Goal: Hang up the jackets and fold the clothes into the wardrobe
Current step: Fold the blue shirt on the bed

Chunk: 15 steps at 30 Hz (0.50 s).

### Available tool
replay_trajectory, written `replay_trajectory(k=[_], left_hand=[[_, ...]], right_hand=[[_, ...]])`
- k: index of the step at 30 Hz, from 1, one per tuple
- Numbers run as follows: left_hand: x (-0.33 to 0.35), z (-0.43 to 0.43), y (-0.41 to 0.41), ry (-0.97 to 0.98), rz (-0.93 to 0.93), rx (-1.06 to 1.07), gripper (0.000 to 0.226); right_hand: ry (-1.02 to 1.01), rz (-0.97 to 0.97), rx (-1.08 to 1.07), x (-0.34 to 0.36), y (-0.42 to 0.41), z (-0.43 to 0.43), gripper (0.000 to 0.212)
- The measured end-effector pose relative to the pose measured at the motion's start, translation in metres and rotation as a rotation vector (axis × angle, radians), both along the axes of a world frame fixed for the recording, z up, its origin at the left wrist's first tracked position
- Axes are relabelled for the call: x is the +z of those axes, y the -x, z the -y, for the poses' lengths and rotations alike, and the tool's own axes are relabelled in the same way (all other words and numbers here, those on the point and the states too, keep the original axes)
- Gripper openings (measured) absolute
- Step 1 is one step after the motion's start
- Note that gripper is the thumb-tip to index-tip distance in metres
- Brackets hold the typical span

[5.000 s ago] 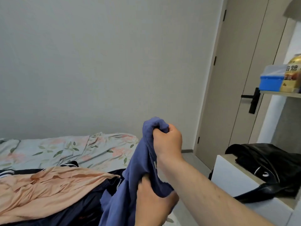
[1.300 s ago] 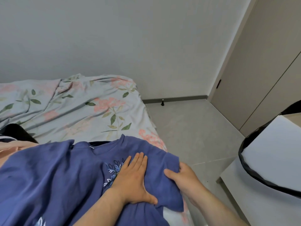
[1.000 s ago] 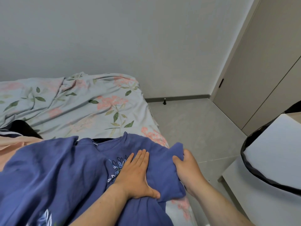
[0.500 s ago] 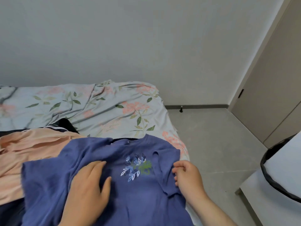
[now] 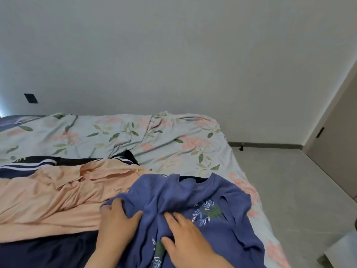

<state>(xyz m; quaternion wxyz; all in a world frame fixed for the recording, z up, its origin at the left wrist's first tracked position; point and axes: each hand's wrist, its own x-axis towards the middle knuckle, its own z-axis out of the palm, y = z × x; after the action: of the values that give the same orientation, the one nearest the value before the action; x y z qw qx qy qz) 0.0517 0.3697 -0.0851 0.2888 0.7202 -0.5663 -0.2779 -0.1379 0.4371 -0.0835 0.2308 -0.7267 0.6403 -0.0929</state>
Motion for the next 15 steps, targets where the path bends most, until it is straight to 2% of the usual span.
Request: replay_trajectory(k=[2,4,6,9,11,13,15], left_hand=[[0.003,0.002,-0.004,0.031,-0.145,0.113,0.068],[0.009,0.005,-0.013,0.041,-0.221,0.171,0.060],[0.017,0.012,-0.030,0.050,-0.212,0.183,0.046],[0.037,0.022,-0.066,0.274,-0.141,0.224,0.032],[0.047,0.026,-0.090,0.372,-0.103,0.280,0.034],[0.044,0.028,-0.113,0.346,-0.085,0.342,0.047],[0.029,0.026,-0.128,0.185,-0.018,0.346,0.057]], right_hand=[[-0.016,0.034,-0.011,0.004,0.003,0.000,0.071],[-0.017,0.067,-0.024,0.009,0.005,0.001,0.071],[-0.015,0.066,-0.034,0.013,0.005,0.000,0.069],[-0.015,0.034,-0.047,0.018,-0.001,-0.001,0.066],[0.006,0.021,-0.055,0.022,-0.007,-0.002,0.063],[0.040,0.004,-0.058,0.025,-0.016,-0.004,0.059],[0.078,-0.003,-0.069,0.028,-0.025,-0.007,0.054]])
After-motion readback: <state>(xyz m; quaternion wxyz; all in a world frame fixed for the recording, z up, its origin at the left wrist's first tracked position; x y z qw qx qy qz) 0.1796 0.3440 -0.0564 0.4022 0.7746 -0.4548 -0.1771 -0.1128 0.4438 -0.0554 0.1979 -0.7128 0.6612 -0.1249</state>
